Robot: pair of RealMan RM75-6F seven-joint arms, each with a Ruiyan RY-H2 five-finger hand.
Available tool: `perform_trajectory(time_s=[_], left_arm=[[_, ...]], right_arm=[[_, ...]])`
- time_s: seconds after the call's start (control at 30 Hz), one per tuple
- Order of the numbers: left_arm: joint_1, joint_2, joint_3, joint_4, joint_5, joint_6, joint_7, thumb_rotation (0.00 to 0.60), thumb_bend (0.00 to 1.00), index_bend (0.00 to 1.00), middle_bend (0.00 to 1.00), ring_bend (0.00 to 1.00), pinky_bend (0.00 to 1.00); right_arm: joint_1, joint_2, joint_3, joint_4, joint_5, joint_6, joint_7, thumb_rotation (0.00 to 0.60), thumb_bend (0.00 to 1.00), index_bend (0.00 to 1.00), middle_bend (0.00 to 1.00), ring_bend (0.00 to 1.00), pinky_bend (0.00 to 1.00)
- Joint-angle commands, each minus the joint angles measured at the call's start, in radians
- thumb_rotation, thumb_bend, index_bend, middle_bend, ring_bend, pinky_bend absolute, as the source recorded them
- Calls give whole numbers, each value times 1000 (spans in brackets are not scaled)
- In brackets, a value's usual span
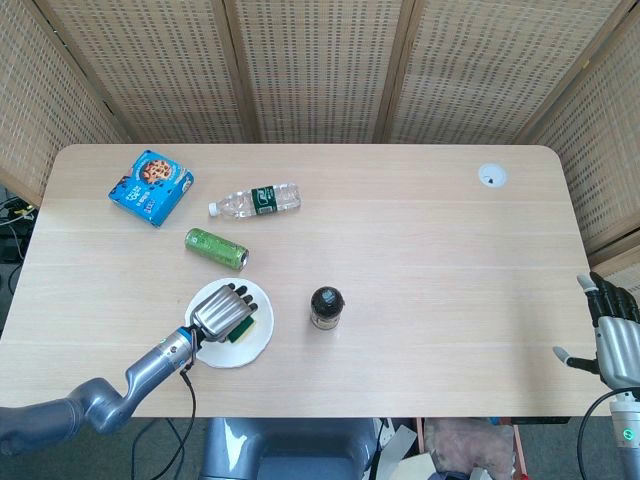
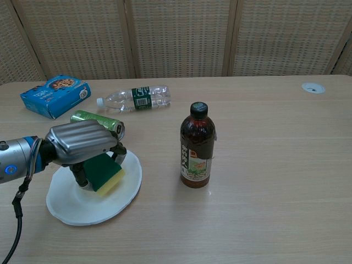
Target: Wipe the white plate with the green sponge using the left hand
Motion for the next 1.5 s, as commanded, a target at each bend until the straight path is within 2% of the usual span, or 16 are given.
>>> perform_trajectory(time_s=[0.03,0.27,0.4,0.67,0.9,1.13,1.3,1.5], left_arm=[[-8,-5,-12,-1,-7,11,8,600,125,573,454,292,460],[-15,-53,5,50,-66,-60,60,600,125,573,454,292,461],[-12,-54,23,39,-79,-80,78,600,131,573,454,293,463],[-5,28,49,-69,-91,-82,114,600,152,573,454,296,472],[-3,105,39,-162,-55,-22,57,600,155,575,456,297,472],[-9,87,48,-100,-103,-74,82,600,155,576,456,298,472],[-8,51,33,-37,-148,-85,101,600,155,577,457,299,473],[-17,41,40,-66,-134,-87,96,600,155,576,457,299,473]], right_arm=[[1,-1,-1,-1,-1,-2,-4,600,0,0,0,0,0],[2,-3,-5,-5,-2,-3,-13,600,0,0,0,0,0],[2,-1,-4,-5,2,-6,-11,600,0,0,0,0,0],[4,-3,-4,-4,4,-8,-15,600,0,0,0,0,0],[4,-8,-9,-6,1,-8,-29,600,0,0,0,0,0],[4,-8,-8,-8,3,-8,-29,600,0,0,0,0,0],[5,-4,-6,-8,8,-11,-21,600,0,0,0,0,0],[6,-2,-4,-7,14,-16,-18,600,0,0,0,0,0]])
